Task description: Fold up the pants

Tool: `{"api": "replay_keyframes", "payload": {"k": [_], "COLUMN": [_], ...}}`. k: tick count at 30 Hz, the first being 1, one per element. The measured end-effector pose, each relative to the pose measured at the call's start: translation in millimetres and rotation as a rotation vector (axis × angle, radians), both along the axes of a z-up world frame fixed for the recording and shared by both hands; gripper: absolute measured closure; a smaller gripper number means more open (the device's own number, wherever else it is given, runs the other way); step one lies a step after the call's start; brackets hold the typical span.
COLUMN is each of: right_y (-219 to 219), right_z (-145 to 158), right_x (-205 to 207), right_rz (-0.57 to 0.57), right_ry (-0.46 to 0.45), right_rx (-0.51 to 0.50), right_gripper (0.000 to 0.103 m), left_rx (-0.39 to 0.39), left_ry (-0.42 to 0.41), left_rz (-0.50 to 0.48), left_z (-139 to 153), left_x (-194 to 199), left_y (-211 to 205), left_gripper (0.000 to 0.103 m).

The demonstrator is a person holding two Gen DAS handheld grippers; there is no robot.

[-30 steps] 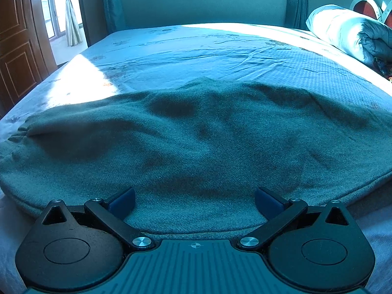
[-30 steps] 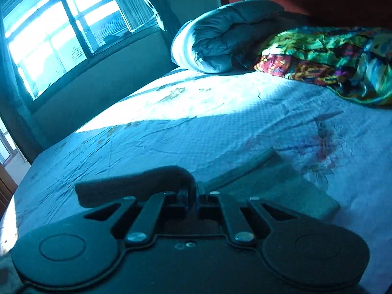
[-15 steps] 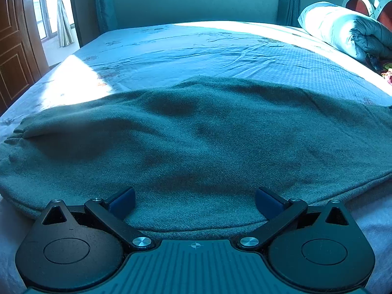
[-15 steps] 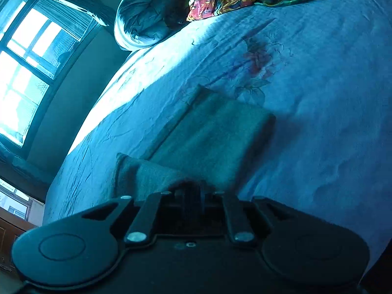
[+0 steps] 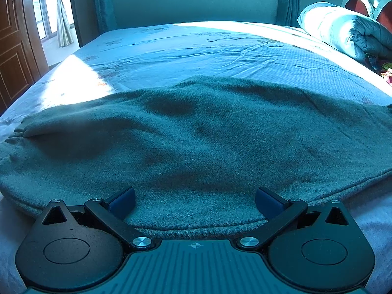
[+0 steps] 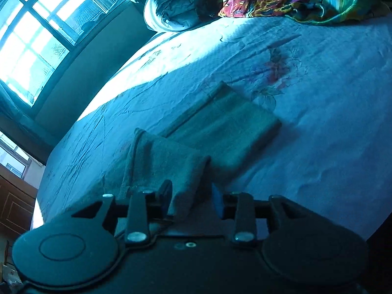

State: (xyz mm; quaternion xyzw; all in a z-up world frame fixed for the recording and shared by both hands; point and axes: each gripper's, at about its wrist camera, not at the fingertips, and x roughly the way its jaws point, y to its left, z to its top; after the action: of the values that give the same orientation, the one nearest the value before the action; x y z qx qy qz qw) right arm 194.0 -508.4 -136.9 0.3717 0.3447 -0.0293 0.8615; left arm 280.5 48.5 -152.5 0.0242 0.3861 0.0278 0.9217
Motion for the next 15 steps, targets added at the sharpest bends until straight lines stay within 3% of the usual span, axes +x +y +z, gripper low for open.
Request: {"api": "replay_keyframes", "payload": {"k": [2, 3, 4, 7, 9, 11, 15], "right_y": [3, 6, 8, -8, -32, -53, -43], "right_z": [-5, -2, 2, 13, 14, 13, 6], "right_x": [6, 6, 7, 8, 9, 8, -3], "right_rz": [0.014, 0.022, 0.014, -0.064, -0.204, -0.318, -0.210], "right_ry": [0.006, -0.034, -0.057, -0.199, -0.285, -0.257, -0.194], "right_rx": [0.062, 0.062, 0.067, 0.189, 0.261, 0.253, 0.182], "right_gripper": [0.072, 0.091, 0.098, 0.098, 0.086, 0.083, 0.080], "left_rx": [0.000, 0.000, 0.000, 0.000, 0.000, 0.001, 0.003], "left_ry": [0.001, 0.001, 0.002, 0.002, 0.003, 0.003, -0.005], "left_rz": [0.000, 0.000, 0.000, -0.005, -0.004, 0.000, 0.001], "left_z": [0, 0, 0, 1, 0, 0, -2], "left_x": [0, 0, 0, -1, 0, 0, -1], "left_y": [0, 0, 0, 1, 1, 1, 0], "left_gripper": [0.000, 0.000, 0.000, 0.000, 0.000, 0.000, 0.000]}}
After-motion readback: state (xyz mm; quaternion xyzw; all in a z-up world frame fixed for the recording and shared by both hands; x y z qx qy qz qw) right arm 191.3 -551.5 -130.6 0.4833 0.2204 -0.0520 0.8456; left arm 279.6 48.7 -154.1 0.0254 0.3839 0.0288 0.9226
